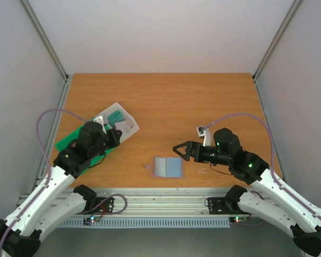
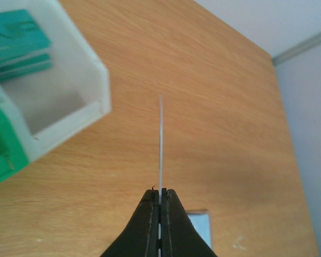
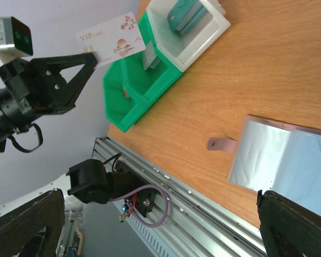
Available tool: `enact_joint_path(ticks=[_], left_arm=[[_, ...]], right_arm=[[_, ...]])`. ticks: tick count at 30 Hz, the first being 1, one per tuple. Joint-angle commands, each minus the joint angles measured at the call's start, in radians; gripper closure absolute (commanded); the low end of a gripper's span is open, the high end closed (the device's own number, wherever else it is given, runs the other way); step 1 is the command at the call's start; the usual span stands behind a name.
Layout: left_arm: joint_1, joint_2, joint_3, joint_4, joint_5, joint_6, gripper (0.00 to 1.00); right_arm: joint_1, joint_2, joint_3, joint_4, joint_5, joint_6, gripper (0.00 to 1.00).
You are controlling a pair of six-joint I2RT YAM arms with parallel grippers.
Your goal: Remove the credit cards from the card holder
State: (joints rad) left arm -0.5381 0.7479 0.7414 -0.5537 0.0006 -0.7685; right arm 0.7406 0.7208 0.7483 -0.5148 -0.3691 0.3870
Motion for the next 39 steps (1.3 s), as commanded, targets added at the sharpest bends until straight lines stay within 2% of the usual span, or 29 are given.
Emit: enact_joint_path(ticks=[1, 4, 8, 18, 24, 39], left_arm=[[0.162, 0.044, 0.028, -0.062, 0.100, 0.019, 1.00], [0.276, 0.068, 0.012, -0.044, 0.204, 0.013, 0.99], [0.401, 0.094, -0.014, -0.026, 0.269, 0.014, 1.00], [0.621, 0.134, -0.025, -0.058, 0.274, 0.081, 0.99], [0.669, 0.206, -0.036, 0.022, 0.241, 0.088, 1.00], [0.679, 0.461, 0.029, 0.148, 0.186, 0.078, 1.00]], right_arm=[[0.004, -0.021, 0.003, -0.034, 0.023, -0.017, 0.02], [0.004, -0.023, 0.014, -0.049, 0.024, -0.023, 0.02], [0.005, -0.025, 0.011, -0.054, 0.026, -0.022, 0.02], [0.004, -0.020, 0.018, -0.067, 0.018, -0.022, 0.02], [0.005, -0.018, 0.026, -0.068, 0.007, -0.029, 0.02], [0.005, -0.011, 0.036, -0.084, 0.018, -0.056, 0.02]])
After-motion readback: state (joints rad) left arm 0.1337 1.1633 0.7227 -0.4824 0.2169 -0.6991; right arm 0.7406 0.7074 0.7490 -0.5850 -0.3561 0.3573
